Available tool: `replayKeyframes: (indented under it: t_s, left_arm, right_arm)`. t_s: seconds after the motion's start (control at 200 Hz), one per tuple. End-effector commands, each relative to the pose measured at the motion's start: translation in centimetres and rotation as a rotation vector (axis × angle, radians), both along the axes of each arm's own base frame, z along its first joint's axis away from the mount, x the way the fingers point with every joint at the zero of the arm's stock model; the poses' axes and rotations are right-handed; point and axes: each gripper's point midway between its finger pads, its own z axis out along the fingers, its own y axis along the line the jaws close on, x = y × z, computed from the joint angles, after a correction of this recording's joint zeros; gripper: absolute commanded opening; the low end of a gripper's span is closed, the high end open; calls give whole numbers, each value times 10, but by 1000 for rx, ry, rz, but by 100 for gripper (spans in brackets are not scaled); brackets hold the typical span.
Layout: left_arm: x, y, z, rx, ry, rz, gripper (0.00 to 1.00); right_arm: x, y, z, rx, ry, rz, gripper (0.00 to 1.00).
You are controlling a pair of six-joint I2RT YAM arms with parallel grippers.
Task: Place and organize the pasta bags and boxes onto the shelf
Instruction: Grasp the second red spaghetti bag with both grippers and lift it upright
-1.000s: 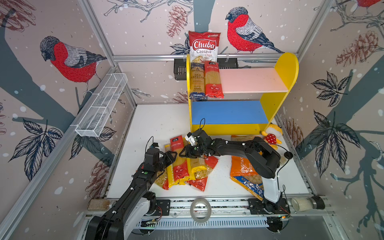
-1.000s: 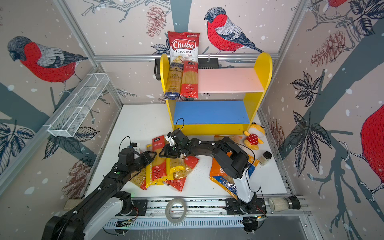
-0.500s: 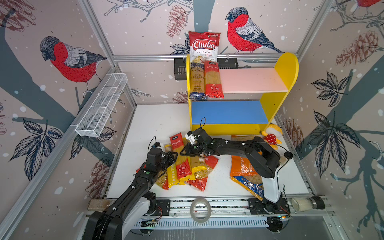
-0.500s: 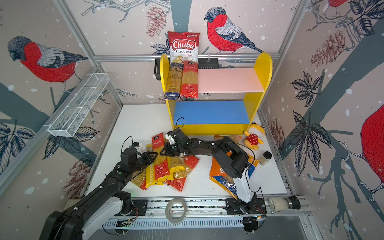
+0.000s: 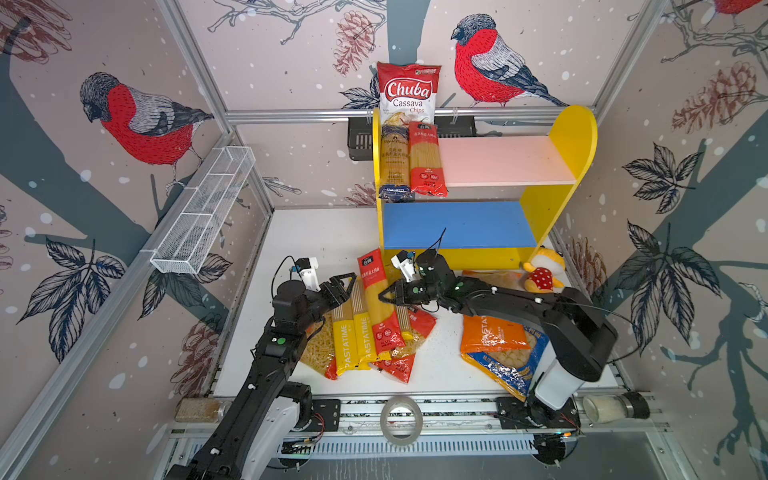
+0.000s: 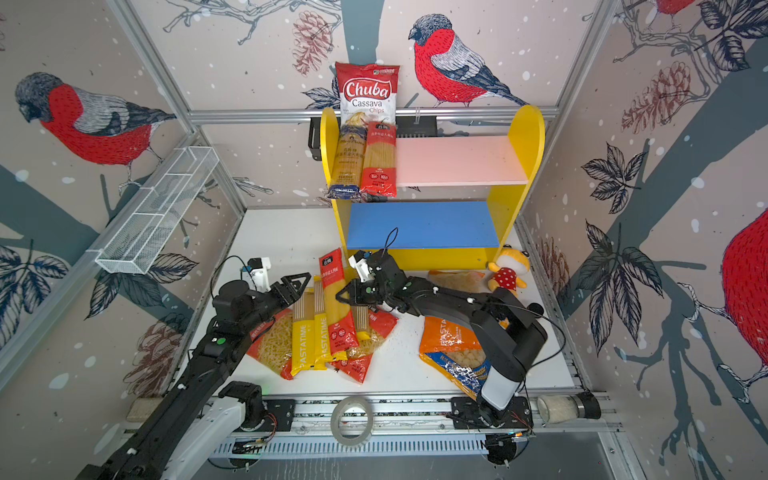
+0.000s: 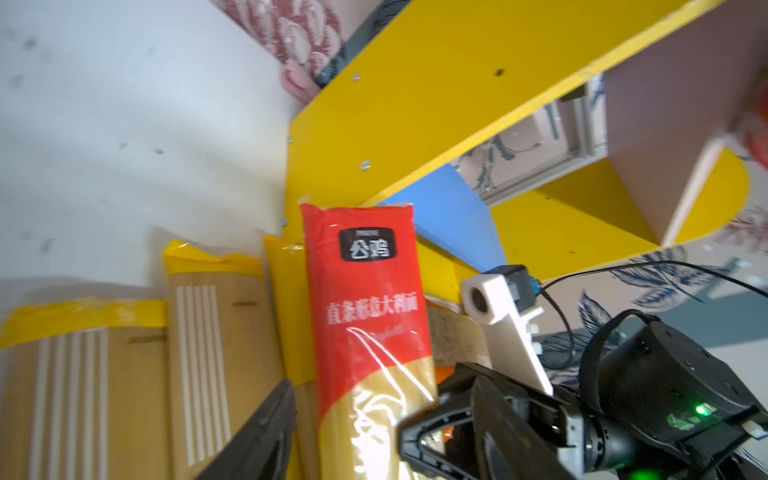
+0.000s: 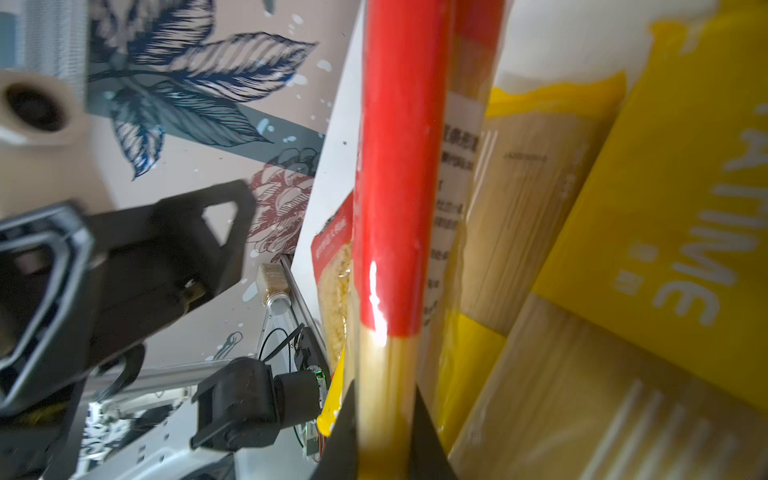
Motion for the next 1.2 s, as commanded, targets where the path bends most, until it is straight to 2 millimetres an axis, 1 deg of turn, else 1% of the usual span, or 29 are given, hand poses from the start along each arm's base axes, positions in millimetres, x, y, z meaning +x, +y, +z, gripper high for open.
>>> replayKeyframes:
  t_s: [0.0,0.07,0.14,0.205,0.235,0.33,0.42,0.45,0.46,0.47,0.58,0.655,0.765,0.88,0.946,1.081,1.196]
  left_arm:
    - [-6,-20,38,-66,-152,-132,71]
    - [-11,-34,55,-84,-223,-187,74]
    - [-18,-52,74,-73,-308,-238,77]
    - [-24,-68,86,-64,-365,-292,79]
    - [-25,-73,88,-62,-374,-310,79]
    - [-21,-80,89,-67,-385,-334,79]
    - [-18,-86,97,-89,-405,-355,78]
    - [-18,-89,102,-99,-418,-365,78]
    - [-18,-89,104,-101,-422,-368,78]
    - [-18,-90,105,-103,-426,-372,78]
    - [-25,-105,128,-114,-495,-426,76]
    - [-33,-117,142,-98,-558,-464,75]
    - [-41,-127,152,-90,-620,-496,69]
    - [-45,-133,160,-105,-652,-520,57]
    - [-47,-134,166,-117,-675,-529,47]
    - [-53,-140,180,-123,-718,-553,37]
    - [-54,-145,185,-121,-728,-571,27]
  right_arm:
    - [0,-3,65,176,-245,35,9]
    - [-5,-14,83,205,-309,34,9]
    - [-8,-24,100,235,-359,35,9]
    - [-10,-31,115,265,-393,41,9]
    - [-13,-34,122,283,-409,50,9]
    - [-18,-45,144,330,-458,61,8]
    - [-22,-55,162,364,-501,62,8]
    - [-22,-56,164,368,-506,68,8]
    - [-25,-60,172,385,-525,70,8]
    - [-27,-61,176,393,-532,74,8]
    - [-39,-67,193,423,-594,108,8]
    - [-43,-71,199,425,-632,116,8]
    - [-49,-76,203,434,-685,127,8]
    - [-58,-82,209,458,-740,144,8]
    - [-61,-85,211,470,-766,147,9]
    - [-58,-88,207,459,-772,140,11]
    - [-56,-90,202,460,-759,133,12]
